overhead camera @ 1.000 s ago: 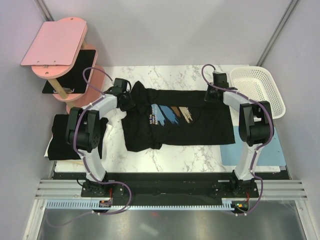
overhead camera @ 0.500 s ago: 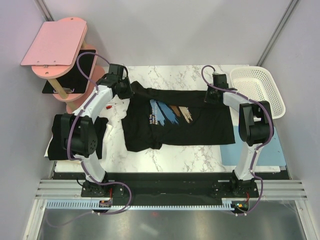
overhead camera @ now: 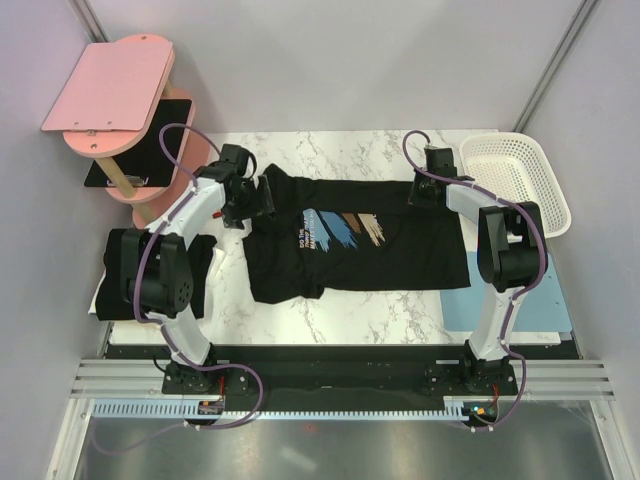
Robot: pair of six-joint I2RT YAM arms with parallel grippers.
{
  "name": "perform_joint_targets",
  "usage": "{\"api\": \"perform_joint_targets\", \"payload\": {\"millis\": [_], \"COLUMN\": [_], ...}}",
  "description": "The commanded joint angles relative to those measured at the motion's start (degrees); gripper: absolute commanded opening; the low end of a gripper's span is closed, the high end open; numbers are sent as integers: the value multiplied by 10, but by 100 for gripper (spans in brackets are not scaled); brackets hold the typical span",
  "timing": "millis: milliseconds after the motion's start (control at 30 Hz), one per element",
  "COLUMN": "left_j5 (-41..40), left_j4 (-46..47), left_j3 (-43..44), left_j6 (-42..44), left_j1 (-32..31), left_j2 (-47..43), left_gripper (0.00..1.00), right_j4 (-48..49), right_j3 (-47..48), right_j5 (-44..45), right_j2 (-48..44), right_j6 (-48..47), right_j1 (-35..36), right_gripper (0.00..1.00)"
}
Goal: Fold and stack the t-shirts
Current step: Fold the flattened tshirt in 1/3 of the way
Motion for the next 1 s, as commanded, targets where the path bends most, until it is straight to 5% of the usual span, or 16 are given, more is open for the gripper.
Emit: {"api": "perform_joint_targets", "payload": {"millis": [0, 100, 133, 167, 633, 967], "left_j5": [4, 18, 19, 14, -24, -43], "left_j4": [20, 49, 54, 57, 54, -74], "left_j3": [44, 40, 42, 46, 189, 391], "left_j6": [13, 18, 21, 22, 26, 27], "left_j1": [-4, -17, -23, -33, -69, -61], "left_j2": [-12, 8, 15, 28, 221, 388], "left_gripper": [88, 71, 29, 5, 2, 2], "right_j4": [8, 9, 8, 9, -9, -46], "right_j3": [1, -3, -4, -6, 39, 132], "right_j5": [-10, -10, -11, -11, 20, 16], "right_j2": [9, 9, 9, 9, 61, 141], "right_j6": [-5, -5, -5, -6, -1, -3], "right_j1": [-2, -2, -2, -1, -2, -1], "right_gripper": [2, 2, 2, 2, 1, 1]}}
